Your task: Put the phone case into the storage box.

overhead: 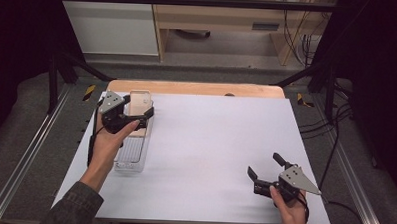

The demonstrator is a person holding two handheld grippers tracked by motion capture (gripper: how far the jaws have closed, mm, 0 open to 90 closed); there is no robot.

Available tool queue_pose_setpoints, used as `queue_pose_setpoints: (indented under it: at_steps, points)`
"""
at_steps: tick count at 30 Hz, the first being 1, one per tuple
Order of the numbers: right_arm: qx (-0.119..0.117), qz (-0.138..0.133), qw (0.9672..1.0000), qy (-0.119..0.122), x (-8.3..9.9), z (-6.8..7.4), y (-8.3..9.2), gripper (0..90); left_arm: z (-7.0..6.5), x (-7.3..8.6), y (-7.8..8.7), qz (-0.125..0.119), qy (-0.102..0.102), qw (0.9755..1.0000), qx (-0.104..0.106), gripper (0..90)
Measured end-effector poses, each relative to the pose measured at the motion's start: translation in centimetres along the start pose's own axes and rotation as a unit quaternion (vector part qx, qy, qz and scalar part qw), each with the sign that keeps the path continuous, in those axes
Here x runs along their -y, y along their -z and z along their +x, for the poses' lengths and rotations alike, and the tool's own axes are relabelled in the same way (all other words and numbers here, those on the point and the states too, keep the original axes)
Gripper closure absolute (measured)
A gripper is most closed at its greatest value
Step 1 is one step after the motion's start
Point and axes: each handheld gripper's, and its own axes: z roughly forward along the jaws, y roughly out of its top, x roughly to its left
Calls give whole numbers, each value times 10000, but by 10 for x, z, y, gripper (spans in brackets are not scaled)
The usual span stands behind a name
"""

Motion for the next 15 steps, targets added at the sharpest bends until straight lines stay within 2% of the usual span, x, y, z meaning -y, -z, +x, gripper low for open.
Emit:
queue_pose_setpoints:
  at_steps: [15]
  points:
    - [-2,-13,10000,-7,0,0,0,23,-15,-2,28,-292,-153,9989,345,19]
